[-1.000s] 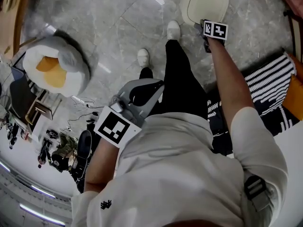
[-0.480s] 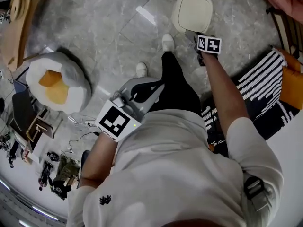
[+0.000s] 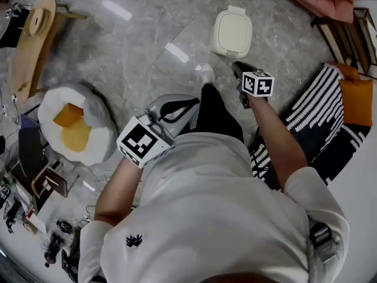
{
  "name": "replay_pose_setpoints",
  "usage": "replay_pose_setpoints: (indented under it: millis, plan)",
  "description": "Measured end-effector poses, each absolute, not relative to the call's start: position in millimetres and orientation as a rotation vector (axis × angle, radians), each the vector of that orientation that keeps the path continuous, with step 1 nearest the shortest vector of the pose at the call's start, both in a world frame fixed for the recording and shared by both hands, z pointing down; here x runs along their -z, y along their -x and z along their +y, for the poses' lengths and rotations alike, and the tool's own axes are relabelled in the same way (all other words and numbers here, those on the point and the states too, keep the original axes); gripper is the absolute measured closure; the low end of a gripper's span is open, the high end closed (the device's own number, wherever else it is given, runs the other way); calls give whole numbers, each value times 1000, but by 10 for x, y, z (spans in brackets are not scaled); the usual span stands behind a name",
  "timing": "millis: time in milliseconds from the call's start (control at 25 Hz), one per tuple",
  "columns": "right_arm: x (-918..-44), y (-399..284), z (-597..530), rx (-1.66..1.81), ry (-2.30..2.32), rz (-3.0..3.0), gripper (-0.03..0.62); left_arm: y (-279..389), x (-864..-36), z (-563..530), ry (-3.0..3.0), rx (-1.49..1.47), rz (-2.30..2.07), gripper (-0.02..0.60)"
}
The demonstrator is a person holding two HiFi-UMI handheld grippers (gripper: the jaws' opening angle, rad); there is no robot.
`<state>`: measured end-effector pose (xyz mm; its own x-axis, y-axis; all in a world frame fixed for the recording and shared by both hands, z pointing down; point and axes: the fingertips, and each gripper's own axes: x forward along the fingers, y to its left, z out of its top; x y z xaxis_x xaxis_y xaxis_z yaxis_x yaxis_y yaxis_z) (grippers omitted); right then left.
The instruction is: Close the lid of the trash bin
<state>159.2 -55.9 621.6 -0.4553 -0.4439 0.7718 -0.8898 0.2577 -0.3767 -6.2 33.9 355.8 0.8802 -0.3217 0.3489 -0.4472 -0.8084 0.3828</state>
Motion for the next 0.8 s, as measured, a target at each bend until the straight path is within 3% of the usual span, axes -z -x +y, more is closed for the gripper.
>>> replay_pose_setpoints:
  millis: [800]
  plan:
    - [-3682, -711, 1037, -727, -1246, -2478, 549, 779, -2977, 1193, -2697, -298, -631, 526]
